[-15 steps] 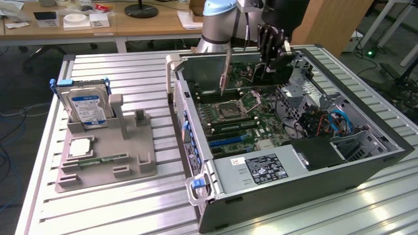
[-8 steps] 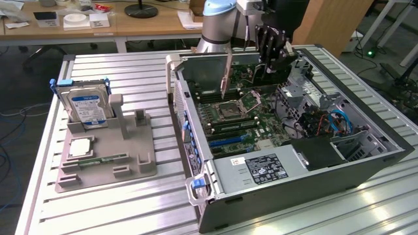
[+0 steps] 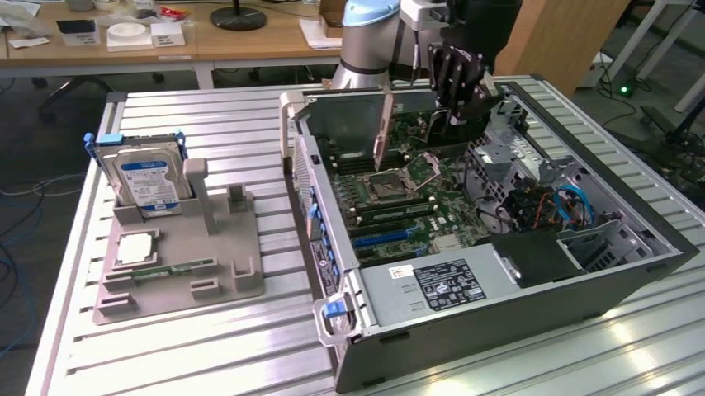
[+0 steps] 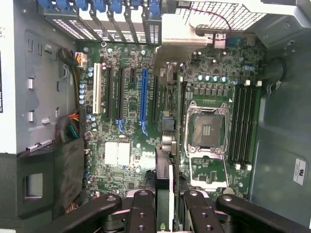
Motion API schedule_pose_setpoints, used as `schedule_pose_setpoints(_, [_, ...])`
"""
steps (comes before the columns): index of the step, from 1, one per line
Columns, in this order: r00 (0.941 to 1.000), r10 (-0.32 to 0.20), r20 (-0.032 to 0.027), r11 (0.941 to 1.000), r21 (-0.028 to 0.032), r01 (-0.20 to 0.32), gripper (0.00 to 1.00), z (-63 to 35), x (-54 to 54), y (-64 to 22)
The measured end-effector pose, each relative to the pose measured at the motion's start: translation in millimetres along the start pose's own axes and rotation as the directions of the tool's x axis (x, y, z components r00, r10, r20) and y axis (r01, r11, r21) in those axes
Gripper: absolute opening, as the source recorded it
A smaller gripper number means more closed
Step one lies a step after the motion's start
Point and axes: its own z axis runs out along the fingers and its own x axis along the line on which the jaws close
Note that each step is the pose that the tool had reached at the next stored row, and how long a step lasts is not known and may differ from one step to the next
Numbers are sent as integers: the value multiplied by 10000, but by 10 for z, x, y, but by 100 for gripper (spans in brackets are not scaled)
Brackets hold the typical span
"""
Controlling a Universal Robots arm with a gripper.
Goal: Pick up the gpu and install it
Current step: 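Insert the gpu into the slot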
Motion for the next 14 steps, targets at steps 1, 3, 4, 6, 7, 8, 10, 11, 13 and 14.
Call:
schedule_pose_setpoints(1, [10000,1,-1,10000,-1,-1,27,2,2,0])
schedule_pose_setpoints(3, [10000,0,-3,10000,-2,0,27,7,8,1])
schedule_pose_setpoints(4, [10000,-1,-2,10000,-2,1,27,22,14,1])
schedule_pose_setpoints(6, [10000,0,0,10000,0,0,27,33,17,2])
schedule_pose_setpoints(7, [10000,0,1,10000,-1,0,27,33,18,2])
schedule_pose_setpoints(8, [10000,0,1,10000,-2,0,27,35,18,3])
schedule_pose_setpoints(10, [10000,4,1,10000,-2,-4,27,39,21,7])
schedule_pose_setpoints(11, [10000,8,4,10000,-1,-8,27,41,23,8])
schedule_pose_setpoints(13, [10000,12,0,10000,-3,-12,27,43,40,9])
schedule_pose_setpoints(14, [10000,15,1,10000,-2,-15,27,45,51,10])
